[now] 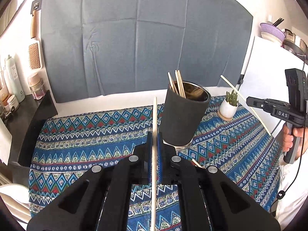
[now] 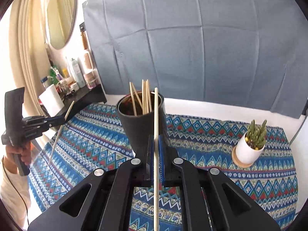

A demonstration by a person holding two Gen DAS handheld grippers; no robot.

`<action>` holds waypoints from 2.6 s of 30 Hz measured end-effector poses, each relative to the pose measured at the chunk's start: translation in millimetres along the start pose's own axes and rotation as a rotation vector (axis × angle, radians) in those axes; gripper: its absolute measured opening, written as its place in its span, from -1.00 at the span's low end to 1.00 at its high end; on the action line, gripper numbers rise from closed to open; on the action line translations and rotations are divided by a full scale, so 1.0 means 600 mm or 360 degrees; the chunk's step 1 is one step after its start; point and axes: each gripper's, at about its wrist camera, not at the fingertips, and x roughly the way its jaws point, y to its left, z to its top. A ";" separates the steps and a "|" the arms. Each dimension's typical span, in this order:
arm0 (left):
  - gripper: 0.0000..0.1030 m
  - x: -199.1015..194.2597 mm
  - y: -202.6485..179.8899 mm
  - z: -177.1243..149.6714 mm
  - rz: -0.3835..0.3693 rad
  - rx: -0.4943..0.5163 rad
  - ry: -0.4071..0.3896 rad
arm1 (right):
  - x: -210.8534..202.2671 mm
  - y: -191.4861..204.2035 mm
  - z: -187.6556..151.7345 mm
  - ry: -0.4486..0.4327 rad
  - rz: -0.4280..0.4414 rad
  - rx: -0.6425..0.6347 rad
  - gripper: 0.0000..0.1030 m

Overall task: Organize utensils
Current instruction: 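Lift the left tool's stick over the black holder while the right tool carries its stick there, then lower the left tool's stick into the holder while the right tool holds its stick above it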

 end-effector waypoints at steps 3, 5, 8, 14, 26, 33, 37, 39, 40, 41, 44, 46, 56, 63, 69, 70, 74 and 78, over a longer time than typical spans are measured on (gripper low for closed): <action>-0.90 0.012 -0.003 0.029 -0.0024 0.0014 -0.0026 | 0.008 0.000 0.030 -0.0037 0.0000 -0.0026 -0.91; -0.90 0.022 -0.005 0.046 -0.0041 0.0017 -0.0041 | 0.015 -0.005 0.047 -0.0050 0.0031 -0.0015 -0.91; -0.90 0.037 -0.011 0.070 -0.0065 0.0033 -0.0066 | 0.025 -0.012 0.069 -0.0097 0.0074 0.0003 -0.91; -0.91 0.052 -0.014 0.098 -0.0164 0.0035 -0.0175 | 0.035 -0.020 0.103 -0.0232 0.0202 0.0026 -0.91; -0.91 0.122 0.004 0.068 -0.0231 -0.0049 -0.0064 | 0.083 -0.031 0.106 -0.0356 0.0424 0.0104 -0.91; -0.41 0.201 0.001 0.011 -0.0263 -0.0026 0.0143 | 0.104 -0.035 0.108 -0.0396 0.0507 0.0138 -0.91; -0.17 0.237 -0.005 -0.013 -0.0249 0.0010 0.0221 | 0.112 -0.036 0.113 -0.0434 0.0556 0.0168 -0.91; 0.04 0.253 -0.004 -0.027 -0.0223 0.0019 0.0266 | 0.116 -0.036 0.113 -0.0448 0.0573 0.0176 -0.91; 0.05 0.260 -0.004 -0.033 -0.0213 0.0027 0.0283 | 0.118 -0.035 0.113 -0.0456 0.0575 0.0182 -0.91; 0.05 0.267 -0.003 -0.039 -0.0200 0.0035 0.0298 | 0.118 -0.036 0.111 -0.0463 0.0583 0.0187 -0.91; 0.07 0.289 0.002 -0.055 -0.0155 0.0056 0.0360 | 0.123 -0.034 0.110 -0.0459 0.0583 0.0176 -0.91; 0.07 0.302 0.004 -0.064 -0.0138 0.0066 0.0393 | 0.125 -0.034 0.110 -0.0462 0.0552 0.0171 -0.91; -0.85 0.339 0.027 -0.091 -0.0277 -0.0047 0.0513 | 0.136 -0.032 0.111 -0.0435 0.0513 0.0156 -0.91; -0.90 0.327 0.078 -0.087 -0.0273 -0.0229 0.0462 | 0.138 -0.032 0.112 -0.0429 0.0479 0.0147 -0.91; -0.90 0.270 0.103 -0.058 -0.0239 -0.0240 0.0313 | 0.141 -0.037 0.111 -0.0422 0.0460 0.0160 -0.91; -0.90 0.259 0.108 -0.052 -0.0243 -0.0248 0.0284 | 0.141 -0.038 0.111 -0.0424 0.0455 0.0160 -0.91; -0.90 0.205 0.114 -0.024 -0.0234 -0.0227 0.0156 | 0.136 -0.041 0.111 -0.0446 0.0446 0.0167 -0.91; -0.90 0.151 0.097 -0.001 -0.0259 -0.0178 0.0043 | 0.134 -0.045 0.110 -0.0472 0.0444 0.0181 -0.91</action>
